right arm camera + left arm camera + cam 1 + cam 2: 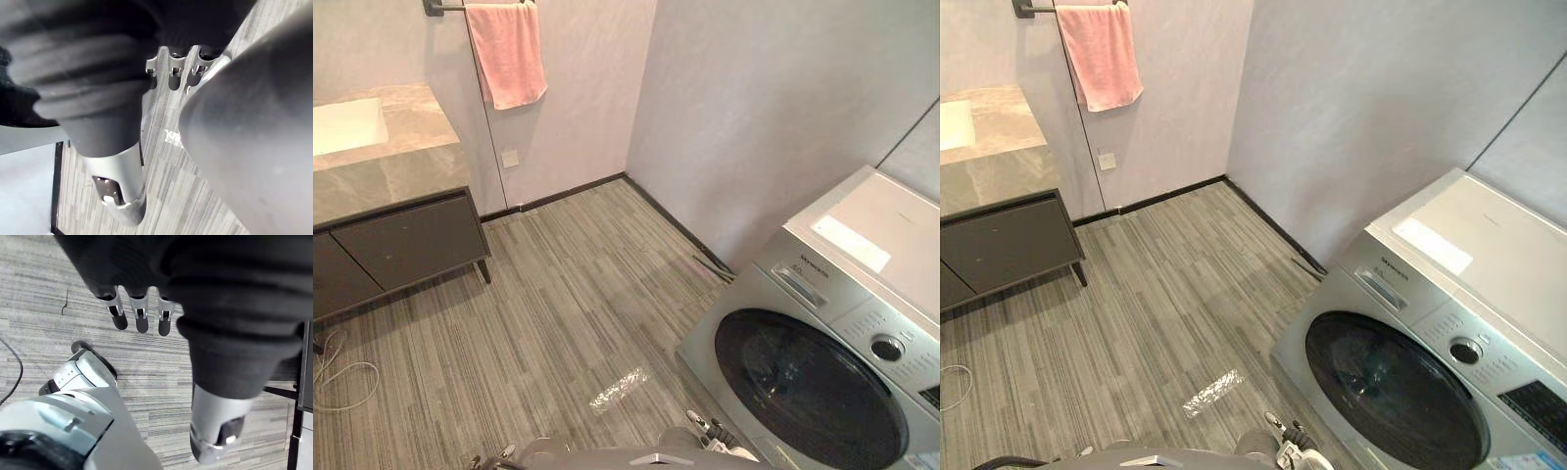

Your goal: Pick up the laundry basket with both hands and put the clothes into the washing machine.

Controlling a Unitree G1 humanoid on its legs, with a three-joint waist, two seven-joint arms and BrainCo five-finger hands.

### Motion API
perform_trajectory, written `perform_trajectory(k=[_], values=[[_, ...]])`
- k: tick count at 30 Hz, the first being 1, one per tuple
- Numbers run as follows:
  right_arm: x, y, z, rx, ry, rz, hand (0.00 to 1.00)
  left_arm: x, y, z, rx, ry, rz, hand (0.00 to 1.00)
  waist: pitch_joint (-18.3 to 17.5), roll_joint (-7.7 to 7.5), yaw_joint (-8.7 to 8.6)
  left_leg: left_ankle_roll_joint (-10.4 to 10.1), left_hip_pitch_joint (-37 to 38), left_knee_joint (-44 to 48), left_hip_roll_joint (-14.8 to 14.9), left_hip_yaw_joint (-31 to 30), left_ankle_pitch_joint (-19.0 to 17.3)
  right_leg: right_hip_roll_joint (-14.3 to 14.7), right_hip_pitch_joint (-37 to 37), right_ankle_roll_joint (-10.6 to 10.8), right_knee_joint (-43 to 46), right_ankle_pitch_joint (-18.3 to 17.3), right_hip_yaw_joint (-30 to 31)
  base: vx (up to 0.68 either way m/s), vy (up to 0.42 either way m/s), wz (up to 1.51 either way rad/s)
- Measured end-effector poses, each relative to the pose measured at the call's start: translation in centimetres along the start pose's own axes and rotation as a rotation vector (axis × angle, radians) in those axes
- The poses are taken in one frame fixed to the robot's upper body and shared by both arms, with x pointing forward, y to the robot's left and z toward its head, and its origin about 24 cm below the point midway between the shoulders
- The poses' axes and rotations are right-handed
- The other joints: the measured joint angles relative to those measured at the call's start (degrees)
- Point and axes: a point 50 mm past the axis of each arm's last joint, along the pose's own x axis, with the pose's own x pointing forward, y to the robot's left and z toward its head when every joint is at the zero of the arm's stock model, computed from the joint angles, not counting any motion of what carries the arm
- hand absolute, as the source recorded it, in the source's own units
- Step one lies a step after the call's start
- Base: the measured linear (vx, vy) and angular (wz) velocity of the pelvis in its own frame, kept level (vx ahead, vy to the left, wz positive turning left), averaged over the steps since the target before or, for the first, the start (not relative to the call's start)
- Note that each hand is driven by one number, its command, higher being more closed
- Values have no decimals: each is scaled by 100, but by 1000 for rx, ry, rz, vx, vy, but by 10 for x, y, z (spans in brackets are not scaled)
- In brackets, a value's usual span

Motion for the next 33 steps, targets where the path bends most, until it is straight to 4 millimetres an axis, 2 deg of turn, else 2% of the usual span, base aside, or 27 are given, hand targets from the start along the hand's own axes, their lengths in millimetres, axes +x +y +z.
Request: perform_trajectory(k=[1,2,3,4,5,7,8,9,11,12,13,14,15,16,17,18,19,22,24,26,27,29,31,33], values=[[0,1,-1,-12,8,5,0,0,1,0,-7,0,6,0,-27,-39,-2,-63,17,91,67,-69,-143,9,8,192,-32,24,-215,308,-434,20],[0,1,-2,-19,11,6,0,0,1,1,-4,-3,8,0,-44,-49,0,-134,21,121,121,-116,-225,53,19,191,-31,17,-273,361,-529,37],[1,0,1,-51,15,9,0,1,-3,2,-12,-2,7,0,-81,25,16,-341,38,159,399,-274,-372,327,151,382,-45,-11,-436,325,-474,50],[1,-4,6,-67,7,-2,0,0,-4,-1,-17,7,12,0,-180,188,5,-385,-19,286,607,-413,-296,562,253,179,-89,-57,-750,335,-467,62],[1,-7,9,-73,1,-11,0,1,-6,-1,-26,4,11,0,-197,267,-4,-236,-180,516,687,-533,-189,673,319,95,-83,-108,-896,338,-446,92],[2,-12,12,-82,3,-31,0,3,-17,8,-97,-18,-2,0,-136,328,-30,74,-796,1701,820,-557,632,877,927,-141,-322,-158,-1557,296,-441,126],[2,-11,12,-81,4,-32,0,3,-18,10,-114,-23,-1,0,-60,263,0,101,-925,1988,938,-317,961,926,1245,-258,-482,-161,-1795,208,-403,101],[2,-10,12,-83,1,-32,0,3,-18,11,-123,-26,1,0,-24,235,41,77,-987,2152,1035,-66,1029,956,1405,-356,-554,-181,-1905,169,-358,87],[3,-13,16,-72,-14,-41,0,4,-25,16,-108,-42,-22,0,19,284,118,-70,-1232,2457,1131,1165,1038,1006,1874,-521,-736,-280,-2303,131,-316,82],[3,-12,20,-65,-24,-40,0,4,-28,16,-96,-44,-30,0,49,328,125,-126,-1228,2414,1115,1495,1023,1017,1939,-520,-782,-280,-2396,35,-171,62],[4,-11,24,-45,-37,-41,0,3,-28,14,-74,-40,-35,0,55,364,168,-228,-1229,2338,947,2065,858,1004,2010,-603,-910,-361,-2570,-7,-101,44],[4,-12,27,-25,-45,-45,0,3,-27,11,-45,-28,-33,0,51,386,186,-217,-1095,1837,630,2478,812,985,2003,-589,-945,-431,-2649,-9,-76,37],[5,-12,28,-15,-47,-45,0,3,-24,9,-29,-19,-26,0,50,376,176,13,-940,1411,556,2782,770,986,1990,-570,-927,-470,-2693,1,-66,60],[4,-8,21,22,-34,-40,0,3,-18,5,3,-1,-15,0,30,319,77,370,-639,533,425,3185,659,949,1923,-538,-899,-534,-2850,19,-46,76],[4,-7,15,60,-19,-42,0,3,-16,4,15,10,-7,0,63,232,29,660,-345,-202,207,3256,712,863,1908,-505,-890,-572,-2948,25,-38,72],[3,-7,10,81,-9,-45,0,3,-13,3,11,19,1,0,83,168,70,603,-199,-578,77,3243,885,774,1922,-482,-851,-533,-2979,36,-8,42],[1,-8,2,112,6,-55,0,2,-6,-4,4,48,23,0,52,109,77,618,81,-1391,-190,3135,1309,723,1900,-500,-793,-496,-2912,5,10,31],[-2,-16,-8,141,25,-82,0,0,0,-12,30,78,31,0,-37,123,-94,640,485,-2551,-468,2665,1924,698,1908,-502,-852,-407,-2700,51,101,82],[-3,-18,-10,140,28,-87,0,0,0,-13,35,80,27,0,-20,128,9,676,544,-2551,-477,2652,1894,669,1853,-497,-561,-411,-2627,20,17,18],[-2,-16,-5,100,18,-73,0,-1,0,-15,72,86,17,0,8,176,-27,680,608,-2552,-442,2588,1859,567,1484,-464,455,-430,-2545,-37,26,11],[-2,-15,-5,90,18,-67,0,0,-1,-12,113,80,6,0,30,195,-91,682,652,-2551,-451,2485,1857,460,1156,-346,1262,-357,-2493,11,-2,40],[-3,-16,-8,94,16,-65,0,3,-3,-1,154,55,-8,0,60,116,-135,681,760,-2550,-467,2326,1857,384,639,-173,2404,-302,-1956,33,-30,47],[-4,-14,-8,98,7,-59,0,4,-5,3,169,43,-14,0,54,91,-147,674,798,-2550,-466,2170,1859,358,505,-126,2512,-522,-1667,3,-46,53],[-4,-15,-9,100,7,-61,0,4,-7,5,169,31,-19,0,54,100,-198,665,743,-2550,-466,2045,1862,235,513,-136,2004,-655,-1572,-8,-55,53]])
